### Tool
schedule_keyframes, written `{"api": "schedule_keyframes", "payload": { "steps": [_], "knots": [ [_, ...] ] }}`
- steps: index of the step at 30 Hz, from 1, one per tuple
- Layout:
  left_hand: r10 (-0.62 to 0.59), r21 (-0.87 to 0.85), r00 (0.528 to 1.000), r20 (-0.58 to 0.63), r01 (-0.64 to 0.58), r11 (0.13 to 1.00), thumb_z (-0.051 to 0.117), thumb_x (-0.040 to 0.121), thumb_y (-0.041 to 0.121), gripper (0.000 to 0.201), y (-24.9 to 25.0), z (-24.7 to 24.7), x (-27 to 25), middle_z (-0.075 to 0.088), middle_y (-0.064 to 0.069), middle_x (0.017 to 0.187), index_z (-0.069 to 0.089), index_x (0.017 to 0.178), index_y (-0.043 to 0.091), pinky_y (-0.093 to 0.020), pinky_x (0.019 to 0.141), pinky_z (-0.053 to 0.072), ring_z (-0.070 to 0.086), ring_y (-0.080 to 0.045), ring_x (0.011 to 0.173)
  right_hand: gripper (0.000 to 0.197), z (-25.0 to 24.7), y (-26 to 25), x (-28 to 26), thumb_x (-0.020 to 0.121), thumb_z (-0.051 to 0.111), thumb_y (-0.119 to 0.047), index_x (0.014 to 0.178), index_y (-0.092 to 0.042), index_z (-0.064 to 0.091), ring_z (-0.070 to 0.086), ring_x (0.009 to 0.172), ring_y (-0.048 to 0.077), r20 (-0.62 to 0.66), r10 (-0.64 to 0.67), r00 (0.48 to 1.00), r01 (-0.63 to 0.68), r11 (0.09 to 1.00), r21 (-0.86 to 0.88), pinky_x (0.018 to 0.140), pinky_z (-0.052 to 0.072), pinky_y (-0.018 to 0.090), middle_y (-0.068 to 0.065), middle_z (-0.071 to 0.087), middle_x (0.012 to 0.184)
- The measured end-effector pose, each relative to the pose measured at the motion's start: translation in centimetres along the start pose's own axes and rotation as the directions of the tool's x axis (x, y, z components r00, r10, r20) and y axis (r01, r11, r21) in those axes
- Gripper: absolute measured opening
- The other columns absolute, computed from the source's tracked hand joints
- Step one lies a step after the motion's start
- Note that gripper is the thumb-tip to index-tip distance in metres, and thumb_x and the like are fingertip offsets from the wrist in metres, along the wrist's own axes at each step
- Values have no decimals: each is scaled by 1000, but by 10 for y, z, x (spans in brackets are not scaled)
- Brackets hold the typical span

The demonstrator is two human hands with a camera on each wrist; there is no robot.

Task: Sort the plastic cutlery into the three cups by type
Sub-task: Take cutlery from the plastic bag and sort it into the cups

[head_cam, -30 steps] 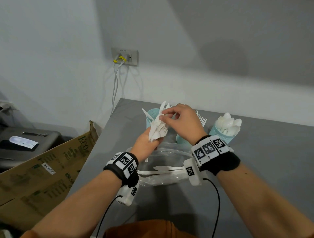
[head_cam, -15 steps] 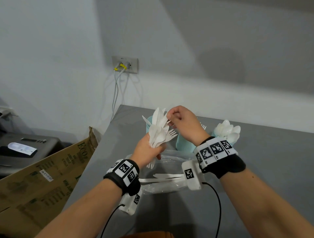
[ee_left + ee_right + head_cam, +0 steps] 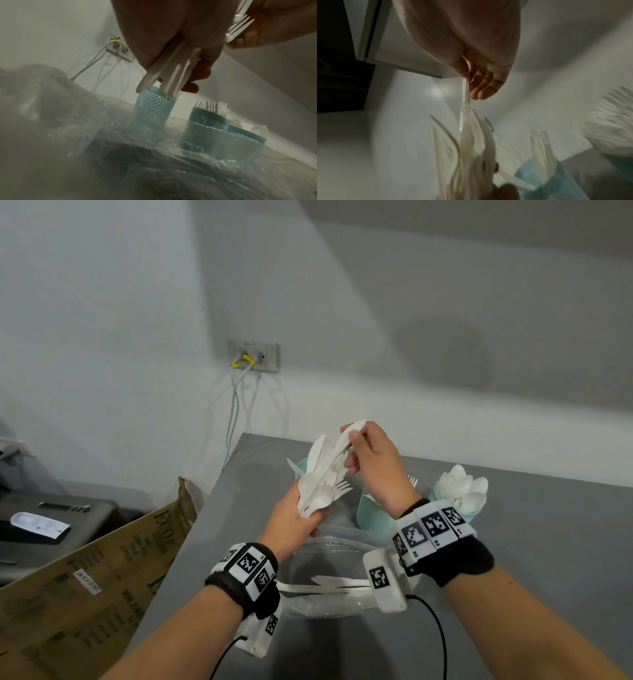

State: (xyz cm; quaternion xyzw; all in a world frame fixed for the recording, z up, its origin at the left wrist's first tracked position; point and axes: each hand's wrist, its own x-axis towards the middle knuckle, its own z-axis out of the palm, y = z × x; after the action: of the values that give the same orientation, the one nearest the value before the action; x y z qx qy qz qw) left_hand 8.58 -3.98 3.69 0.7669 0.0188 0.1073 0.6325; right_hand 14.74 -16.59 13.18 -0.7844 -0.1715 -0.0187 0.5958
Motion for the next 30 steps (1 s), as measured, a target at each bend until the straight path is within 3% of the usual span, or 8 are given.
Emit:
{"api": "schedule_keyframes", "payload": {
  "steps": [8, 11, 15, 19, 21, 23, 26, 30],
  "knots": [
    [3, 39, 995, -98, 1, 999, 62, 90, 25, 29, -9, -21, 9, 62, 8, 99, 49, 112, 36, -26, 57, 56, 62, -10, 74, 16, -20, -31, 32, 102, 33, -20, 99, -23, 48, 57, 65, 13, -297, -249, 922, 269, 963, 28, 63, 51, 23, -4, 55, 87],
    [-9, -2, 988, -156, 9, 1000, 64, 89, 26, 33, -10, -26, 15, 61, 9, 96, 47, 117, 27, -19, 55, 50, 59, -9, 70, 14, -4, 4, 44, 99, 39, -15, 102, -17, 53, 63, 70, 17, -177, -173, 969, 159, 983, -95, 68, 54, 26, 0, 58, 89],
    [32, 45, 982, -184, -24, 999, 66, 86, 32, 33, -18, -30, 26, 59, 12, 82, 51, 115, 23, -25, 66, 45, 55, -5, 69, 15, 19, 55, 45, 96, 47, -17, 105, -25, 56, 64, 76, 21, 26, -92, 995, 95, 931, -351, 72, 54, 37, -6, 59, 88],
    [42, 59, 979, -198, -30, 998, 66, 87, 31, 30, -20, -31, 30, 59, 12, 81, 51, 111, 24, -26, 67, 44, 55, -6, 68, 24, 26, 74, 44, 97, 44, -30, 111, -26, 64, 59, 100, 23, 137, -58, 989, 138, 701, -700, 90, 42, 36, -1, 69, 103],
    [51, 63, 979, -196, -40, 997, 65, 87, 30, 28, -17, -31, 31, 59, 13, 82, 50, 110, 25, -25, 67, 44, 55, -5, 69, 32, 28, 69, 43, 100, 37, -35, 118, -30, 63, 47, 108, 21, 168, -69, 983, 173, 647, -742, 88, 29, 32, -5, 63, 113],
    [48, 59, 979, -198, -37, 998, 65, 87, 30, 30, -15, -29, 31, 59, 13, 82, 50, 112, 25, -25, 66, 44, 54, -4, 67, 36, 28, 57, 42, 101, 32, -37, 123, -32, 61, 40, 109, 20, 160, -106, 981, 188, 692, -697, 86, 25, 31, -5, 58, 115],
    [48, 66, 979, -199, -35, 997, 64, 88, 28, 30, -14, -27, 31, 59, 11, 80, 50, 114, 25, -25, 62, 45, 54, -4, 62, 34, 27, 30, 37, 100, 35, -38, 111, -28, 67, 44, 104, 16, 89, -171, 981, 193, 894, -404, 90, 33, 29, -4, 61, 105],
    [21, 85, 979, -200, -4, 996, 66, 86, 24, 33, -13, -25, 30, 60, 12, 82, 49, 114, 30, -28, 66, 46, 55, -7, 67, 15, 25, 10, 33, 89, 61, -32, 86, -21, 71, 52, 75, -4, 148, -105, 983, 142, 953, -268, 70, 35, 12, -13, 62, 82]
  ]
}}
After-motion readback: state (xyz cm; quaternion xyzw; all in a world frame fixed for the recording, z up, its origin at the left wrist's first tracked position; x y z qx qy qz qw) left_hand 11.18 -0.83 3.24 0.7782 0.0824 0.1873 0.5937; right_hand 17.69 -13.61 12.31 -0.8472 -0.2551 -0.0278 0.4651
